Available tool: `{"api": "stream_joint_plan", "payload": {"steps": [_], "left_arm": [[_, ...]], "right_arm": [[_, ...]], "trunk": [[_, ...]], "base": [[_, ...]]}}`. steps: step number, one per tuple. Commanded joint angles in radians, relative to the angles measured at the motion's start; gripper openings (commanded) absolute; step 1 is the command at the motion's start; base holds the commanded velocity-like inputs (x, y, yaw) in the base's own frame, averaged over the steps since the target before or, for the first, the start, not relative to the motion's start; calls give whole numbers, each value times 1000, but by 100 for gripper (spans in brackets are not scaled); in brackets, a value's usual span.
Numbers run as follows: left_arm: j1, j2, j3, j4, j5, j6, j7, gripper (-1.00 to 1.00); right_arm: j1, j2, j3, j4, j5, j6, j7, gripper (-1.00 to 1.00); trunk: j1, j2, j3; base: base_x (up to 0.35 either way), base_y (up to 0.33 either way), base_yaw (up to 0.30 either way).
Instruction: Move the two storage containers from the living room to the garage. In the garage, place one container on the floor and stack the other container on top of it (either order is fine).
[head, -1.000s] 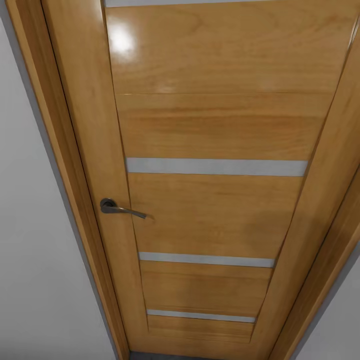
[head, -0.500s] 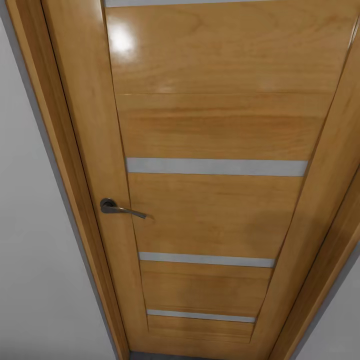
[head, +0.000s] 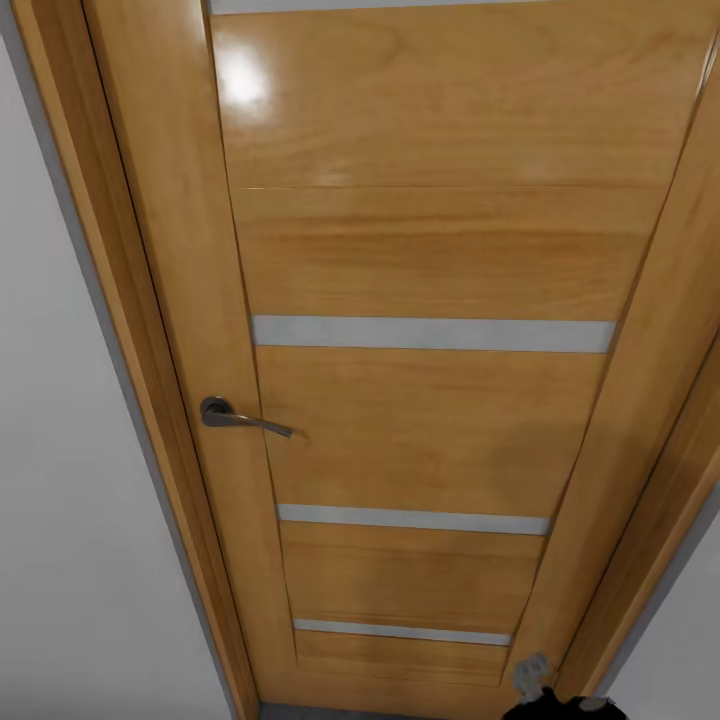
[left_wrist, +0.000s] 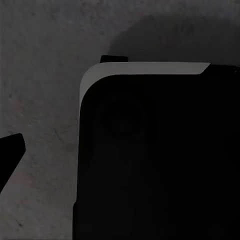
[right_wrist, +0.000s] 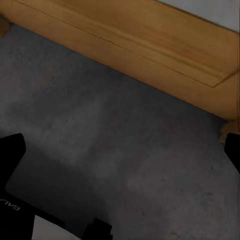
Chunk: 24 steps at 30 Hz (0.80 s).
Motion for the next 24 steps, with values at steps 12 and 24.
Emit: {"api": "stream_joint_plan", "payload": {"steps": [12, 24], "left_arm": [[0, 0, 0, 0, 6, -2, 0, 100], [0, -1, -1, 0, 4, -2, -1, 100]], "right_arm": [[-74, 26, 3, -220, -8, 145, -15, 100], [-74, 91, -1, -652, -8, 399, -157, 100]], "trunk": [[0, -1, -1], [0, -1, -1]], "base": [[0, 0, 0], [0, 0, 0]]}}
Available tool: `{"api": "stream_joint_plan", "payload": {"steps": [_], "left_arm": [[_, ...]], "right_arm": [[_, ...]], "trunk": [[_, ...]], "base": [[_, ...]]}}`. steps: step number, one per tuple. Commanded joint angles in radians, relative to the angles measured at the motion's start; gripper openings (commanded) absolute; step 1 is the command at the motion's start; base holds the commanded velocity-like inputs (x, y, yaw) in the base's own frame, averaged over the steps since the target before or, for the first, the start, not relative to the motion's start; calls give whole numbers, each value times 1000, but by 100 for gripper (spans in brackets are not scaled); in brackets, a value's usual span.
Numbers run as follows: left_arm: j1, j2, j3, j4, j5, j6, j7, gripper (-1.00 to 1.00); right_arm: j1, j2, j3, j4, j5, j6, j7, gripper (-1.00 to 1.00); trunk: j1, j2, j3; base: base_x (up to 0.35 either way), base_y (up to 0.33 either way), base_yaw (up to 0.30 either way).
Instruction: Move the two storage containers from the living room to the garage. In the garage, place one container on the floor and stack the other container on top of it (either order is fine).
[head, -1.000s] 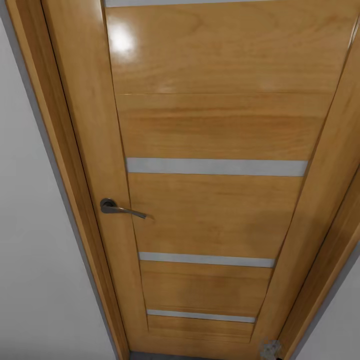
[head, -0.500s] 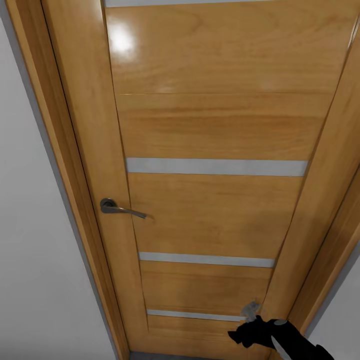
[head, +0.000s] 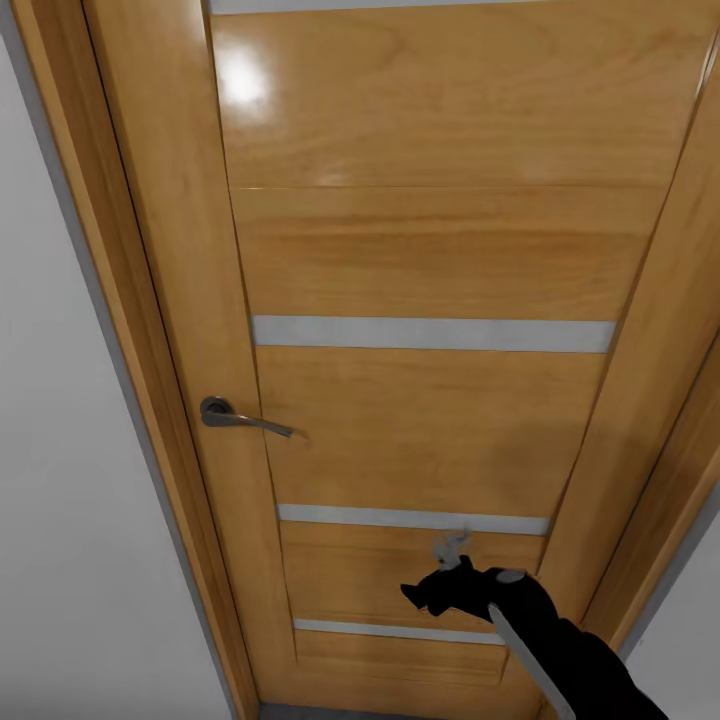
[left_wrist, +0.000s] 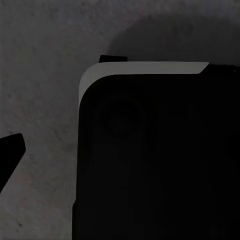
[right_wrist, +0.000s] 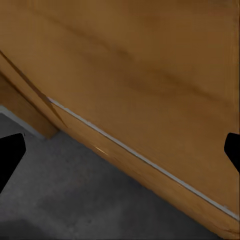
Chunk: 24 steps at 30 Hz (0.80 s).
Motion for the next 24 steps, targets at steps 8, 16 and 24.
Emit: {"api": "stream_joint_plan", "payload": {"steps": [8, 16, 24], "left_arm": [[0, 0, 0, 0, 5, -2, -1, 100], [0, 0, 0, 0, 5, -2, -1, 100], [0, 0, 0, 0, 5, -2, -1, 100]], "right_arm": [[-1, 23, 1, -110, 1, 63, -119, 100], [-42, 58, 1, -154, 5, 111, -217, 100], [-50, 137, 4, -154, 14, 145, -375, 100]], "trunk": [[0, -1, -1], [0, -1, -1], [0, -1, -1]], "base": [[0, 0, 0], [0, 0, 0], [0, 0, 0]]}}
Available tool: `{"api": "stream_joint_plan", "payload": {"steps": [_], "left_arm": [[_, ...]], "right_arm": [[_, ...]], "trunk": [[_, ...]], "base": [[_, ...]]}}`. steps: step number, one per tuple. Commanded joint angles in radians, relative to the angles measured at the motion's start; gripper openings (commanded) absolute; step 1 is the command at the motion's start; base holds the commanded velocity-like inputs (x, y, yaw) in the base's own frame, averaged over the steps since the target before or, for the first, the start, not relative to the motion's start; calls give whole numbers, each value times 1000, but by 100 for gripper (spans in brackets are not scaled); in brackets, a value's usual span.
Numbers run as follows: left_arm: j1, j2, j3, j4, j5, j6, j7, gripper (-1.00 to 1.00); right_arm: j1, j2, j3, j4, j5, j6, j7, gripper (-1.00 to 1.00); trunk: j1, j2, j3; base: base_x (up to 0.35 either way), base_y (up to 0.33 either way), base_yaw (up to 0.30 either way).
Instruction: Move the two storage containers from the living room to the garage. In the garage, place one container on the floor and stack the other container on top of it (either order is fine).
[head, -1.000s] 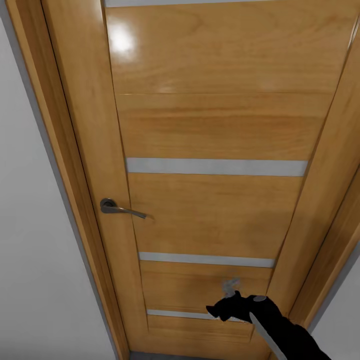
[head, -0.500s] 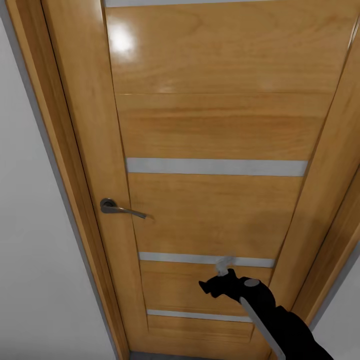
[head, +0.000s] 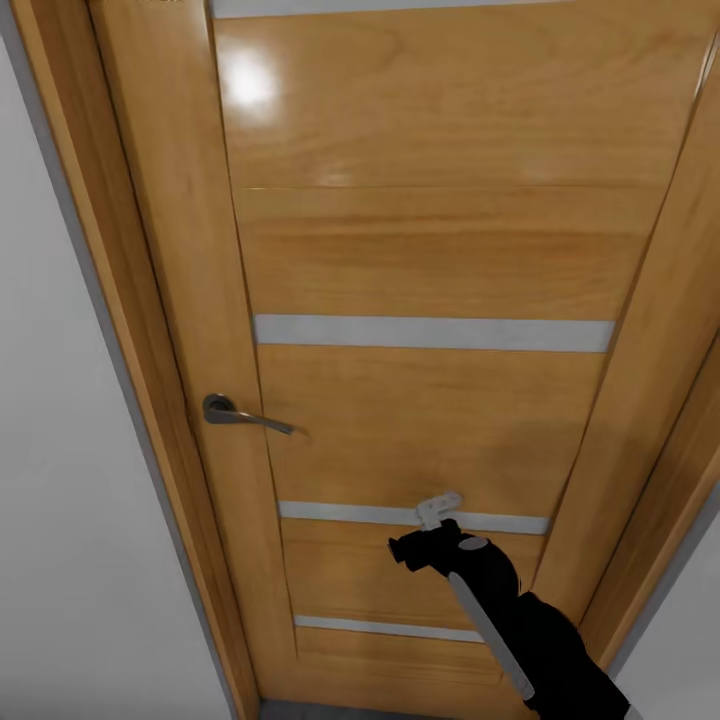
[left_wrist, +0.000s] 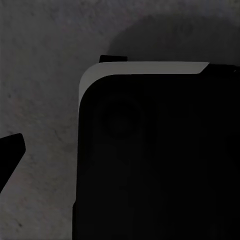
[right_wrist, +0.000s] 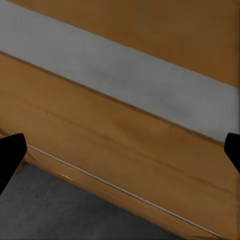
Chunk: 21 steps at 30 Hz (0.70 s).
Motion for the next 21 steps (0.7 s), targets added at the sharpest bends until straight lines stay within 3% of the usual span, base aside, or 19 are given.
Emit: {"api": "stream_joint_plan", "payload": {"steps": [1, 9, 14, 21], "left_arm": [[0, 0, 0, 0, 6, -2, -1, 100], [0, 0, 0, 0, 6, -2, -1, 100], [0, 0, 0, 0, 6, -2, -1, 100], [0, 0, 0, 0, 6, -2, -1, 100]], "right_arm": [[-2, 2, 2, -2, 22, -34, -18, 100], [-2, 21, 3, 0, 72, -33, -34, 100], [-2, 23, 5, -45, 78, -27, -31, 100], [-2, 25, 7, -118, 79, 41, -28, 100]], "trunk": [[0, -1, -1], [0, -1, -1], [0, -1, -1], [0, -1, -1]], "base": [[0, 0, 0], [0, 0, 0], [0, 0, 0], [0, 0, 0]]}}
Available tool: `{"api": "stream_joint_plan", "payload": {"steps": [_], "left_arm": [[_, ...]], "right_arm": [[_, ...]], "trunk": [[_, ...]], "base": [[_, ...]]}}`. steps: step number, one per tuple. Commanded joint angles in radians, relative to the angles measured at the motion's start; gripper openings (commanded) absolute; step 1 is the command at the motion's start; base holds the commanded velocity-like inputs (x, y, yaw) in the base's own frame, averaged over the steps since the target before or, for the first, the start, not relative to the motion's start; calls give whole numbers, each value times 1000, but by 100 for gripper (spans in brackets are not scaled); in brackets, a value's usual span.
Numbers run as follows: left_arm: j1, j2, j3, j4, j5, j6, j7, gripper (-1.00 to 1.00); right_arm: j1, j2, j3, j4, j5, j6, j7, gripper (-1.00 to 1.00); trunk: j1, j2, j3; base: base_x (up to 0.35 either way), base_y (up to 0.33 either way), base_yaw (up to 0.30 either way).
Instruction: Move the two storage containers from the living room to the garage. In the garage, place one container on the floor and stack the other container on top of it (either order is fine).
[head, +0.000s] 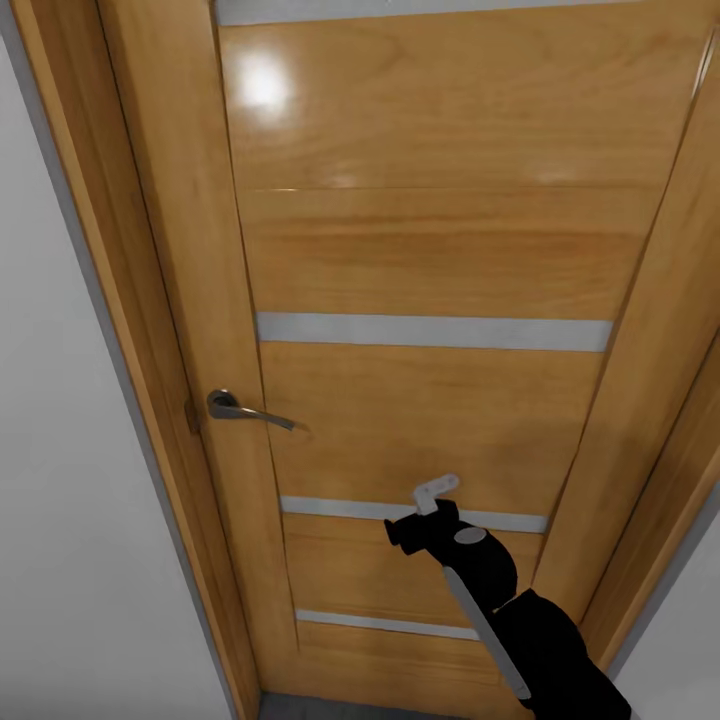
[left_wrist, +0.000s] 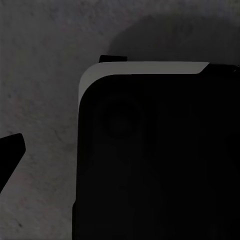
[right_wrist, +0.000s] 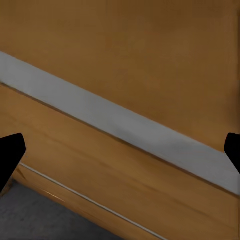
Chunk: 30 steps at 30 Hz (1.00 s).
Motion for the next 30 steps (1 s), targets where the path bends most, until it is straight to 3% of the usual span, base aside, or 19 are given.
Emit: {"api": "stream_joint_plan", "payload": {"steps": [1, 4, 8, 11, 15, 17, 21, 30], "left_arm": [[0, 0, 0, 0, 6, -2, -1, 100], [0, 0, 0, 0, 5, -2, -1, 100], [0, 0, 0, 0, 4, -2, -1, 100], [0, 0, 0, 0, 4, -2, -1, 100], [0, 0, 0, 0, 4, -2, -1, 100], [0, 0, 0, 0, 4, -2, -1, 100], [0, 0, 0, 0, 4, -2, -1, 100], [0, 0, 0, 0, 4, -2, -1, 100]], "right_arm": [[-1, 0, 2, -4, -10, 6, -10, 100], [-1, 7, 3, -7, -10, 13, -11, 100], [-1, 58, 4, -6, 10, 55, -17, 100], [-1, 91, 4, -3, 79, 62, -16, 100], [-1, 165, 4, 7, 224, 65, -13, 100], [-1, 186, 4, 8, 268, 65, -11, 100], [-18, 198, 4, 27, 295, 60, -11, 100], [-165, 205, 3, 279, 302, 1, -15, 100]], "trunk": [[0, -1, -1], [0, -1, -1], [0, -1, -1], [0, -1, -1], [0, -1, -1], [0, -1, -1], [0, -1, -1], [0, -1, -1]], "base": [[0, 0, 0], [0, 0, 0], [0, 0, 0], [0, 0, 0], [0, 0, 0], [0, 0, 0], [0, 0, 0], [0, 0, 0]]}}
